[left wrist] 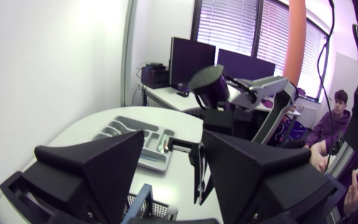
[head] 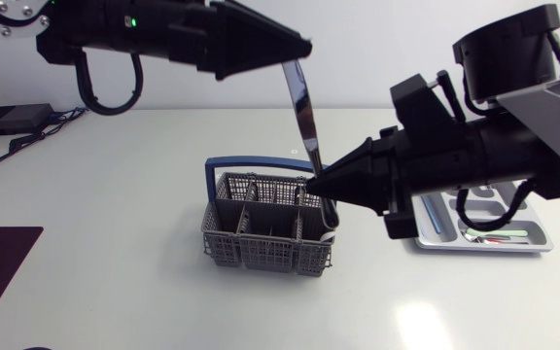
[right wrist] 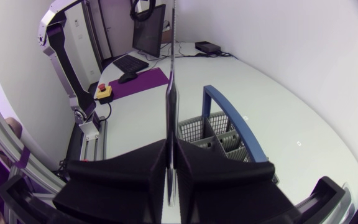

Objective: Unload the cutlery basket into the drawer organizer.

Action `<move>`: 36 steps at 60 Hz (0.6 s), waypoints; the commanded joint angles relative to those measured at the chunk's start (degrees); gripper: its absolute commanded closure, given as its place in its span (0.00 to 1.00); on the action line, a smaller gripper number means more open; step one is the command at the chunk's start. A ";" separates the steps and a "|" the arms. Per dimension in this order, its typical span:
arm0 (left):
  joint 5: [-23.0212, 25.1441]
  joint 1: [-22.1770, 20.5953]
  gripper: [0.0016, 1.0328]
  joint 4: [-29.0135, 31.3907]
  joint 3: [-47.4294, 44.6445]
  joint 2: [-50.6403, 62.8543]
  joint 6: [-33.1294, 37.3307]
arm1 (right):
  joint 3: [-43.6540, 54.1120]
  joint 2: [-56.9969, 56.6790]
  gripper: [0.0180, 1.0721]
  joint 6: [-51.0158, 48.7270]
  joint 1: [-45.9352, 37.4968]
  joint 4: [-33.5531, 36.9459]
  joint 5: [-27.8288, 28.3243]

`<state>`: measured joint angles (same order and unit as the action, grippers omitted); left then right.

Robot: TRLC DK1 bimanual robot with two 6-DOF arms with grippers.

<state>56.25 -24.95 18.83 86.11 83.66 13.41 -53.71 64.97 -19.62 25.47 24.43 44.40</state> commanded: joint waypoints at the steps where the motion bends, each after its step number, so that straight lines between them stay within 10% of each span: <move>1: -2.11 2.01 0.21 -5.73 2.31 -0.25 -8.66 | 2.03 -3.36 0.95 0.02 -1.48 1.50 -0.19; 24: -9.75 10.71 0.21 -18.83 4.07 -1.13 -22.37 | 6.25 -13.29 0.95 -8.86 -15.19 13.10 1.56; 36: -9.23 8.51 0.21 -14.70 4.77 -1.92 -18.77 | 6.25 -12.41 0.95 -10.97 -29.34 12.58 1.12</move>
<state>46.39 -14.76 2.46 89.60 83.40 -6.52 -48.34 52.14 -28.62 1.10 37.52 45.28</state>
